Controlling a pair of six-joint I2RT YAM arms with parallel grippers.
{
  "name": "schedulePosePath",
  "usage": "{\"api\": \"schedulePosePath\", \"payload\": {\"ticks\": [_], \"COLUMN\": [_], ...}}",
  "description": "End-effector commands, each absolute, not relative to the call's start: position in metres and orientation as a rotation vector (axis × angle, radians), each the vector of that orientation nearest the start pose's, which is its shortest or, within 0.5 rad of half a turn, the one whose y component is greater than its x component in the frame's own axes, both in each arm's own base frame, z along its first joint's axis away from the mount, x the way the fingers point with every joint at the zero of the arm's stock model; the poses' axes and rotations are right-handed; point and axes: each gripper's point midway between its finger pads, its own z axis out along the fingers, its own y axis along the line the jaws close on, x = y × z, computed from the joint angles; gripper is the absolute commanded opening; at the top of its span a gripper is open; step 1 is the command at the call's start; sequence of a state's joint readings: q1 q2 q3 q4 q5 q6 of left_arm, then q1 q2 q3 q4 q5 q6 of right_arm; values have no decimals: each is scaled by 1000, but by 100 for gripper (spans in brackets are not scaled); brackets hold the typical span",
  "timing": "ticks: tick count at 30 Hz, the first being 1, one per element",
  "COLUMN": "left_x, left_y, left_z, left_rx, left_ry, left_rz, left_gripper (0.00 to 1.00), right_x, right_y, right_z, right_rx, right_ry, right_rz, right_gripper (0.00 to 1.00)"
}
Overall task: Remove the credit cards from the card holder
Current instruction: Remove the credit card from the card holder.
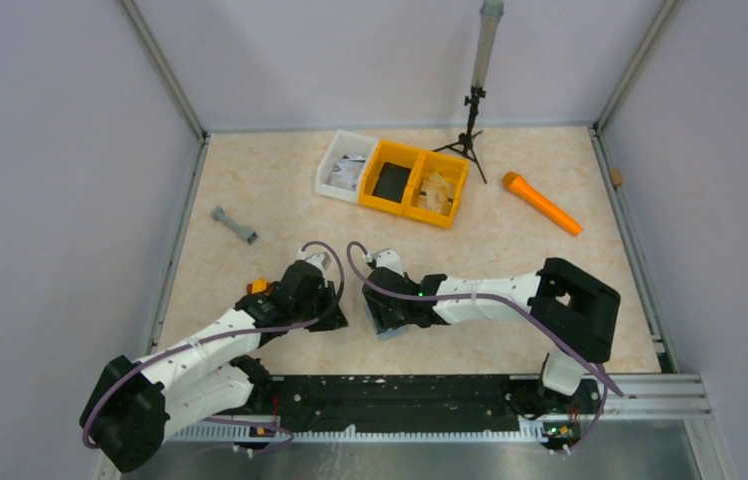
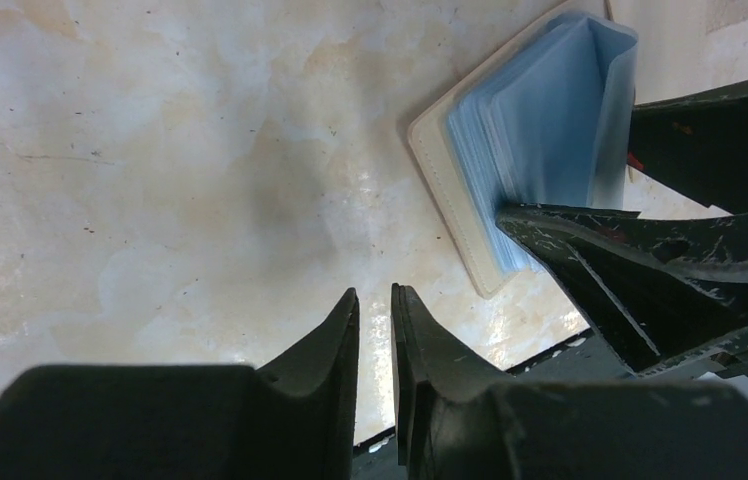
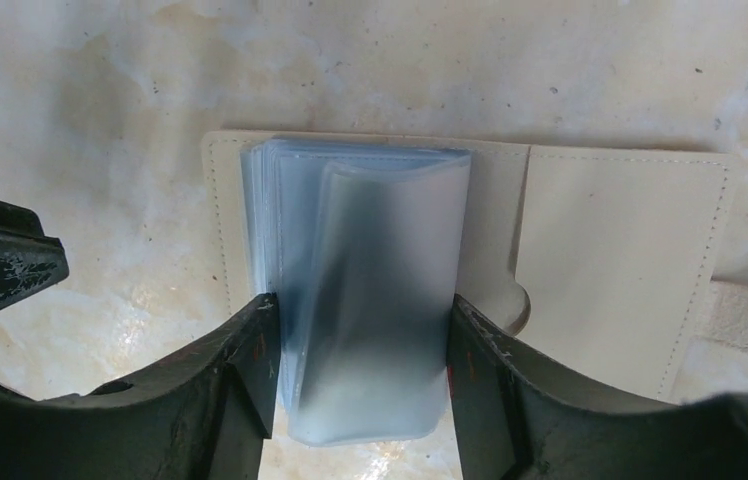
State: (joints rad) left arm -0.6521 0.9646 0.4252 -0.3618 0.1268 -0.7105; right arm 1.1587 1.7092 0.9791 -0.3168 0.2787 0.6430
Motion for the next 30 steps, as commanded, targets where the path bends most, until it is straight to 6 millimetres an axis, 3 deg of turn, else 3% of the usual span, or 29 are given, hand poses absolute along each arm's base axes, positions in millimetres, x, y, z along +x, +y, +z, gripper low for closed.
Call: {"api": "schedulePosePath", "payload": {"ticks": [1,6,8,13,17,20,24,30], "left_x": [163,161,160,155,152,149,146,147], "left_y": [-189,-193,-196,-201,-204,-209,-223,-239], "left_z": [50,49,47,43,41,40,39,35], "left_rx": [3,9,8,0,-11,-11,-16,-40], "left_ry": [2583,2586,2588,2592,2588,2590,2587,2562], "left_rz": [-737,-779,-798,-855,-893,-946,-1058,-1197], "left_gripper": [21,22,23,24,27,33,51,56], "right_x": [163,163,163,162,167,168,166,162], "right_y": [334,330,329,322,316,309,301,297], "right_z": [13,15,18,22,32,36,32,34], "right_rx": [-582,-542,-509,-378,-253,-183,-123,-23], "right_ry": [2552,2539,2528,2507,2455,2435,2431,2383], "right_rz": [340,363,407,614,808,886,956,1151], "right_gripper": [46,39,31,15,12,5,4,3]}}
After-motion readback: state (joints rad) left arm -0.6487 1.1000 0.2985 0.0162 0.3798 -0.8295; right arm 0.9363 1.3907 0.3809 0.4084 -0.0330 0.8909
